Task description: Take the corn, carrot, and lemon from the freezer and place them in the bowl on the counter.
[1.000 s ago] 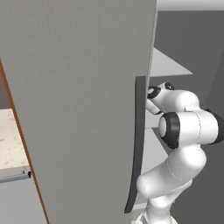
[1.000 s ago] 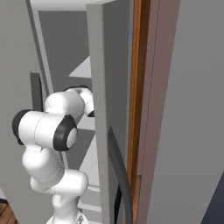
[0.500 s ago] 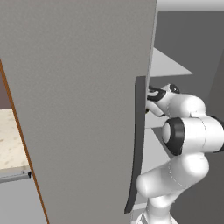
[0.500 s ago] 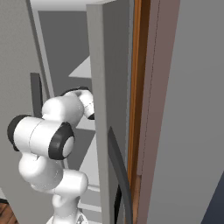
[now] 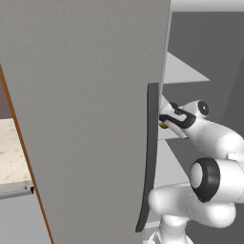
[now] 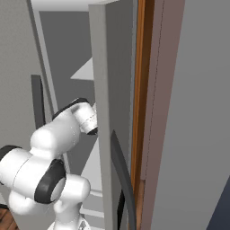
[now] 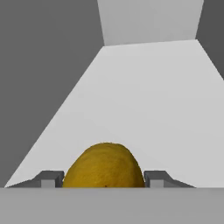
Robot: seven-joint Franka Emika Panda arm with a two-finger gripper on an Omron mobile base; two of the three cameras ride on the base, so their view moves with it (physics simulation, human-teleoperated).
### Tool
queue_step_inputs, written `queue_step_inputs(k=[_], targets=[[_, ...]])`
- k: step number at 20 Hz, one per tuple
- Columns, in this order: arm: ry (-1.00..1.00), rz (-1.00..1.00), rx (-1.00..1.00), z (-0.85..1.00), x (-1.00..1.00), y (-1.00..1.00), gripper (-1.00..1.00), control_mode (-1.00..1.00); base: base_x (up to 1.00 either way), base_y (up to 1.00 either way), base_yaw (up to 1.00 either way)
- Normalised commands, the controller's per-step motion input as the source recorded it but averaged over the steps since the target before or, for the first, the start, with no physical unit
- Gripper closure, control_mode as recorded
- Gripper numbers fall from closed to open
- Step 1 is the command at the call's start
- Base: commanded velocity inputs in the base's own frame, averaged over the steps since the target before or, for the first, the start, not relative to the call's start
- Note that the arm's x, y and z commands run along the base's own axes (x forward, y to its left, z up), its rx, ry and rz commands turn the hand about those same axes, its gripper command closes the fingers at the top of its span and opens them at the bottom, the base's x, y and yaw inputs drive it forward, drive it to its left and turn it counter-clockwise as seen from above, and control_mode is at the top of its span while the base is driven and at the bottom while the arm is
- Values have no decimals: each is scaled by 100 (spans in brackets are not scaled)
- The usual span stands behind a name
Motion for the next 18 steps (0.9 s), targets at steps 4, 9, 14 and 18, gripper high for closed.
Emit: queue_step_inputs(k=[4,9,14,18], targets=[[0,-1,0,60,-35,0,100,-100,0,0,0],[0,-7,0,56,-30,-5,100,-100,0,0,0],[0,-8,0,30,-36,-9,100,-100,0,0,0],[0,-9,0,14,-48,-3,100,-100,0,0,0]])
